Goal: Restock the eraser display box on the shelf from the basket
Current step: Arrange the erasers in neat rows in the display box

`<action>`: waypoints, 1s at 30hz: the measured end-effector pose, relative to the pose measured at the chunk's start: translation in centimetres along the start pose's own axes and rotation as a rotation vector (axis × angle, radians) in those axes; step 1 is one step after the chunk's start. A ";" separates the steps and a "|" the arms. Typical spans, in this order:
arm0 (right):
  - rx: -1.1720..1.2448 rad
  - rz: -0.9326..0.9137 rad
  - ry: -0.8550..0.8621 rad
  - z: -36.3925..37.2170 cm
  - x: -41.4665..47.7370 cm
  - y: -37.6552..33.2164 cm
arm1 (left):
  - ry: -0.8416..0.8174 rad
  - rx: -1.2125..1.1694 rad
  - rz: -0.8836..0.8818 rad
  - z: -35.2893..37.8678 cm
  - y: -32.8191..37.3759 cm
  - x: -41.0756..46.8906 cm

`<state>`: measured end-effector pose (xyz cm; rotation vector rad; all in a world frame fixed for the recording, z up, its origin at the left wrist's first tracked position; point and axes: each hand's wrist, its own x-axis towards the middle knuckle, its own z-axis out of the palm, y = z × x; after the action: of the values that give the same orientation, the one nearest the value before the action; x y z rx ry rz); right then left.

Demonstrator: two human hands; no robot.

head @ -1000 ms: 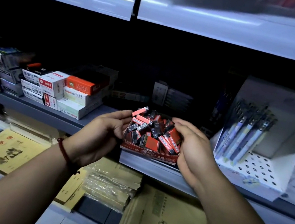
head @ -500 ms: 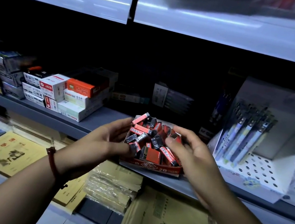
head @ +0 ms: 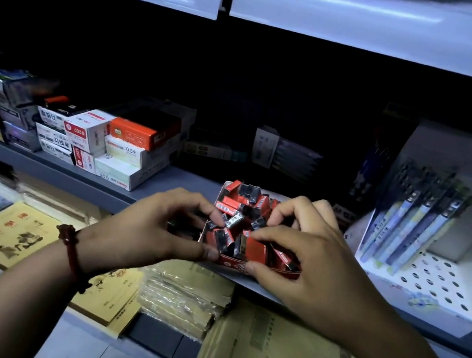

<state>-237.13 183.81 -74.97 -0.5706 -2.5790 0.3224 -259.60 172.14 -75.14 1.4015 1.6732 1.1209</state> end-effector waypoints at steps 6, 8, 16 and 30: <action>0.187 0.059 0.049 0.3 0.6 -0.2 | 0.027 -0.014 0.057 -0.1 -0.8 0.4; 0.258 0.074 0.136 0.4 0.9 -0.2 | 0.016 -0.120 0.035 -0.2 -1.2 0.6; 0.345 0.382 0.362 0.9 3.1 1.6 | 0.236 -0.433 -0.096 -0.8 -1.3 3.1; 0.365 0.671 0.215 1.5 5.2 4.0 | 0.491 -0.397 0.058 1.9 -2.2 7.7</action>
<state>-240.67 189.49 -75.46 -1.2366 -1.9860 0.8729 -260.29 179.92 -77.66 0.9753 1.6057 1.8250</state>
